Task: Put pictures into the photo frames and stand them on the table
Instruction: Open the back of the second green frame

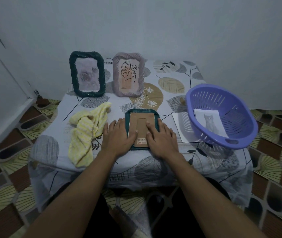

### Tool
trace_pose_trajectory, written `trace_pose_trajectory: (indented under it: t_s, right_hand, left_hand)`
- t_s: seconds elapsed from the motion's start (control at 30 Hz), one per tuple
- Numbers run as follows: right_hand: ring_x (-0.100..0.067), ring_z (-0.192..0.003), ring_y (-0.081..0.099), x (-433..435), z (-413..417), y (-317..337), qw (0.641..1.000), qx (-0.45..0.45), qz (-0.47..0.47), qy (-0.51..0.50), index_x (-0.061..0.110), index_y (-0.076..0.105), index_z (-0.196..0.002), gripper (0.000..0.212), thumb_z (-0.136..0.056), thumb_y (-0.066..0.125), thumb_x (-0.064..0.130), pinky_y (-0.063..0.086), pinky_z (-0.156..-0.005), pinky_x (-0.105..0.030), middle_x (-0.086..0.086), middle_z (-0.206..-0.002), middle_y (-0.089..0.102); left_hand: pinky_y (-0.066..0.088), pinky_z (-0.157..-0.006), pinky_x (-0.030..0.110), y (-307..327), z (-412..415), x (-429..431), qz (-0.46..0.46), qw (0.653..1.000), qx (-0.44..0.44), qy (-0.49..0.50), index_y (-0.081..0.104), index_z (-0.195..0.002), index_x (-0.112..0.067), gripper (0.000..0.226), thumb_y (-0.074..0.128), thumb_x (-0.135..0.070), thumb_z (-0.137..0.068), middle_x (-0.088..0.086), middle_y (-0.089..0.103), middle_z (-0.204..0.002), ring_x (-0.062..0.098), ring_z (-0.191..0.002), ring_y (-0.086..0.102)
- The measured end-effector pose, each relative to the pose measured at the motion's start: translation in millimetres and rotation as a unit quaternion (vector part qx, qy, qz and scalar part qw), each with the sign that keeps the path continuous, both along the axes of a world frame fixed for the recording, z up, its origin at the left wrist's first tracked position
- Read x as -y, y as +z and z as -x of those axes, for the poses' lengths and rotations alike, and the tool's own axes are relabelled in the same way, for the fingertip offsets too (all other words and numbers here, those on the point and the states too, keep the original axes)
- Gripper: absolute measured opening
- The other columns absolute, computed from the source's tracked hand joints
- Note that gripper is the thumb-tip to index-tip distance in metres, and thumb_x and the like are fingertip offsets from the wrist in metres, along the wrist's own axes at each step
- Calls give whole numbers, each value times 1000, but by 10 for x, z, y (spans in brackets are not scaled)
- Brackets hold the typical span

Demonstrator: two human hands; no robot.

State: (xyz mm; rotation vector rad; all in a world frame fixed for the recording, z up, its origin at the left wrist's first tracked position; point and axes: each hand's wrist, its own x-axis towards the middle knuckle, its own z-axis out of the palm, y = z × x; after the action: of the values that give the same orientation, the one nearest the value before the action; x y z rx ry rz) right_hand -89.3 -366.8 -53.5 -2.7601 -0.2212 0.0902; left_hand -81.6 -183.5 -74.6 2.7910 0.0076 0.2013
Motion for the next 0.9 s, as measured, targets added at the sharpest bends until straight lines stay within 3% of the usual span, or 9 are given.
trace_pose_trajectory:
  t_s: [0.17, 0.23, 0.27, 0.33, 0.43, 0.5, 0.6, 0.8, 0.9]
  right_hand:
    - [-21, -154, 2, 47, -75, 18, 998, -48, -28, 18, 38, 14, -157, 54, -106, 25, 48, -2, -122, -43, -2, -168, -2]
    - [-23, -152, 14, 87, -119, 54, 994, -69, -84, 8, 27, 22, -156, 61, -101, 41, 44, 8, -123, -44, -4, -167, 11]
    - [-27, -146, 28, 123, -123, 98, 989, -75, -130, -3, 22, 30, -151, 63, -94, 49, 41, 21, -120, -47, -7, -162, 26]
    - [-29, -122, 53, 213, -124, 145, 977, -68, -204, -12, 17, 45, -132, 54, -82, 57, 33, 44, -99, -43, -9, -134, 54]
    - [-27, -103, 56, 339, -101, 118, 985, -54, -164, 9, 13, 51, -112, 38, -82, 56, 35, 43, -79, -35, -7, -109, 58]
    - [-28, -107, 53, 377, -61, 87, 993, -54, -100, 32, 12, 50, -118, 53, -82, 48, 51, 40, -82, -36, -9, -113, 56]
    - [-29, -130, 45, 400, -12, 14, 997, -43, -39, 47, 12, 38, -143, 84, -82, 34, 69, 40, -103, -44, -12, -140, 49]
    - [-24, -150, 21, 359, 77, 24, 999, -24, -15, 34, 10, 19, -157, 90, -84, 30, 61, 18, -121, -40, -8, -162, 25]
    - [-23, -147, 26, 367, 85, 56, 999, -16, -28, 29, 12, 25, -155, 89, -81, 33, 61, 21, -116, -38, -8, -159, 31]
  left_hand:
    - [24, -116, 50, -3, 6, -13, 7, 1000, 22, 3, 37, -145, -17, 79, 25, -70, -88, 5, 47, -146, 28, -138, 36]
    - [28, -114, 50, -7, 5, -20, 9, 999, 31, 2, 41, -142, -18, 76, 27, -70, -88, 4, 51, -142, 27, -135, 40]
    - [29, -113, 50, -10, 2, -26, 9, 999, 32, 2, 42, -141, -19, 75, 27, -70, -88, 4, 52, -140, 27, -133, 41]
    - [30, -112, 50, -16, -7, -32, 11, 999, 33, 3, 43, -139, -20, 73, 28, -70, -88, 3, 54, -138, 27, -132, 42]
    - [30, -112, 50, -13, -4, -25, 14, 999, 34, 5, 44, -137, -20, 72, 29, -70, -88, 3, 55, -136, 26, -131, 43]
    - [30, -112, 50, -12, -3, -27, 16, 999, 33, 7, 44, -138, -20, 73, 28, -71, -88, 3, 55, -137, 26, -132, 43]
    - [30, -111, 49, -3, 4, -27, 18, 999, 30, 8, 44, -138, -19, 75, 28, -71, -87, 4, 54, -137, 26, -132, 42]
    - [31, -111, 49, 10, 8, -22, 18, 999, 28, 8, 44, -138, -19, 75, 28, -72, -87, 4, 54, -136, 26, -131, 43]
    - [30, -112, 49, 4, 13, -22, 15, 999, 30, 7, 43, -139, -18, 76, 26, -72, -88, 5, 54, -138, 26, -132, 42]
